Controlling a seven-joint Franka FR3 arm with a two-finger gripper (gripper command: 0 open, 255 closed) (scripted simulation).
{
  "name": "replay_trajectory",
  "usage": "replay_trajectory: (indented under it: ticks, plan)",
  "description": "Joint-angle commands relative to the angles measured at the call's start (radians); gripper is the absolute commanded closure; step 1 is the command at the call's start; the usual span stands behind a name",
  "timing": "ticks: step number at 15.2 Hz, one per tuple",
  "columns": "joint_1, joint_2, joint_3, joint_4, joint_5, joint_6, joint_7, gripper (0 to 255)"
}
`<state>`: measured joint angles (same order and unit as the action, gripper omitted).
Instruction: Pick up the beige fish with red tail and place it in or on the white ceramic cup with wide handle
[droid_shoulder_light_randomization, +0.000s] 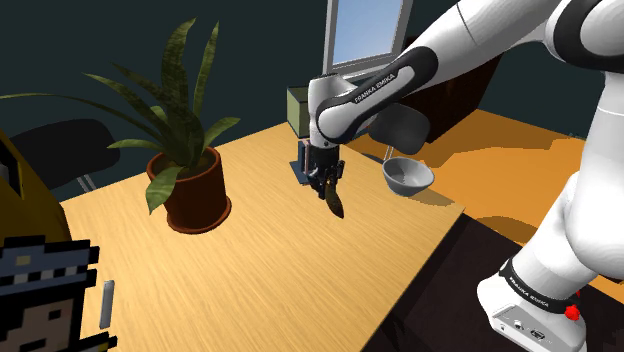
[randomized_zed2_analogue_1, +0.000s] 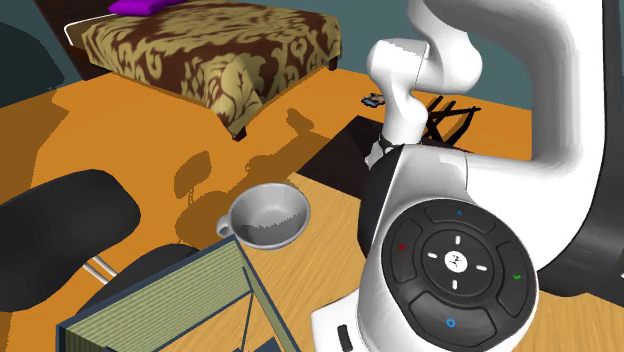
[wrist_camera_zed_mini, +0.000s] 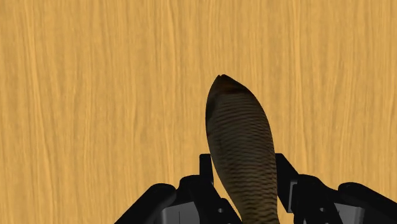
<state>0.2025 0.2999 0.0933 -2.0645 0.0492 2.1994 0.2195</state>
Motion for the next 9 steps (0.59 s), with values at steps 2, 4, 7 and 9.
replay_trajectory:
  ticks: [2,4,7,9]
  plan:
    - [0.000,-0.024,0.001,0.012,0.001,-0.037,0.001,255]
    - [-0.001,-0.041,0.001,0.019,0.002,-0.060,0.002,255]
    - [-0.002,-0.064,0.002,0.031,0.003,-0.095,0.003,255]
    - [-0.002,-0.079,0.002,0.040,0.004,-0.119,0.003,255]
